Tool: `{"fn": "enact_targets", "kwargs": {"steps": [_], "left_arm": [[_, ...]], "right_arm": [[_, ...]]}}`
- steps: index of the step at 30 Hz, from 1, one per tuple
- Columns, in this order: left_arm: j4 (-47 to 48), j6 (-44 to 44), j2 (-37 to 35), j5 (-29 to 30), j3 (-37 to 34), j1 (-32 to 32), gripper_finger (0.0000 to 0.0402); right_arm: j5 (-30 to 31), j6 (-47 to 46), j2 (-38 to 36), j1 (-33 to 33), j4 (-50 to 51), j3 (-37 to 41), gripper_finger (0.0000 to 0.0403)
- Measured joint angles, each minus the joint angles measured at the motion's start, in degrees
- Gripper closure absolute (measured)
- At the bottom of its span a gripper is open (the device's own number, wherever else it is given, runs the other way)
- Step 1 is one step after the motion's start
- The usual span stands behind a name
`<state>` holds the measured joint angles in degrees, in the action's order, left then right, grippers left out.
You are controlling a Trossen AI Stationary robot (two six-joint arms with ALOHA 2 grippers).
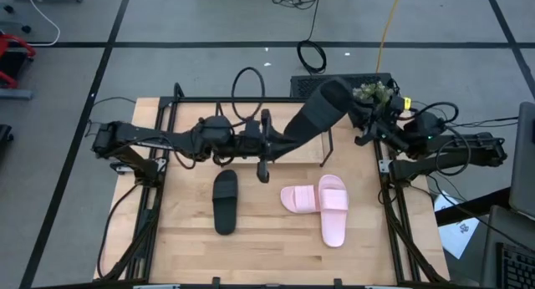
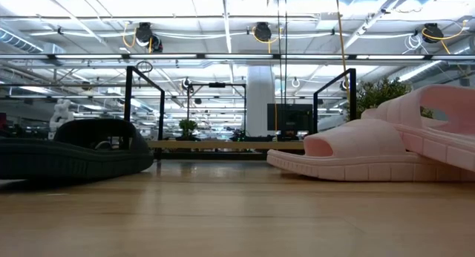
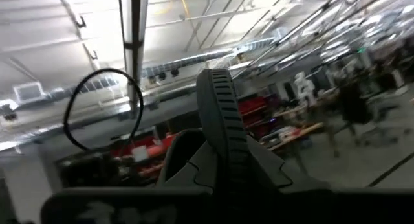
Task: Pick and place slides into the shelf
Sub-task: Put the right black slide on the shelf
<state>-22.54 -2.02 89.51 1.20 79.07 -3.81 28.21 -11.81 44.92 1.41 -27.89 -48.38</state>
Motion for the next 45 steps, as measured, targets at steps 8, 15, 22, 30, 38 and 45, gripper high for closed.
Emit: {"fn": "enact_targets", "kwargs": {"steps": [8, 15, 22, 30, 38, 45], "left_arm": [[5.45, 14.93, -1.85, 11.73, 1.12, -2.50, 0.0355], [20.12, 24.10, -1.23, 21.44, 5.95, -4.61, 0.0355], [24.97, 40.44, -1.35, 34.29, 10.50, -9.32, 0.0355], [27.94, 54.99, -1.28, 47.29, 11.15, -12.14, 0.0355], [28.56, 61.27, -0.68, 46.71, 11.15, -12.14, 0.0355], [28.83, 70.97, 2.43, 47.31, 11.02, -12.54, 0.0355]], "right_arm": [[0.00, -6.02, 3.30, 0.02, 1.11, 0.00, 0.0370], [-3.65, -10.81, 7.08, -0.90, -2.00, 0.01, 0.0371], [-4.59, -15.04, 8.59, -3.43, -1.60, 0.00, 0.0371], [-6.17, -17.58, 8.82, -4.49, -1.85, 0.00, 0.0371], [-7.59, -20.60, 9.79, -4.48, -1.83, 0.00, 0.0371], [-8.21, -22.96, 13.50, -4.83, -6.09, 0.00, 0.0372]]}}
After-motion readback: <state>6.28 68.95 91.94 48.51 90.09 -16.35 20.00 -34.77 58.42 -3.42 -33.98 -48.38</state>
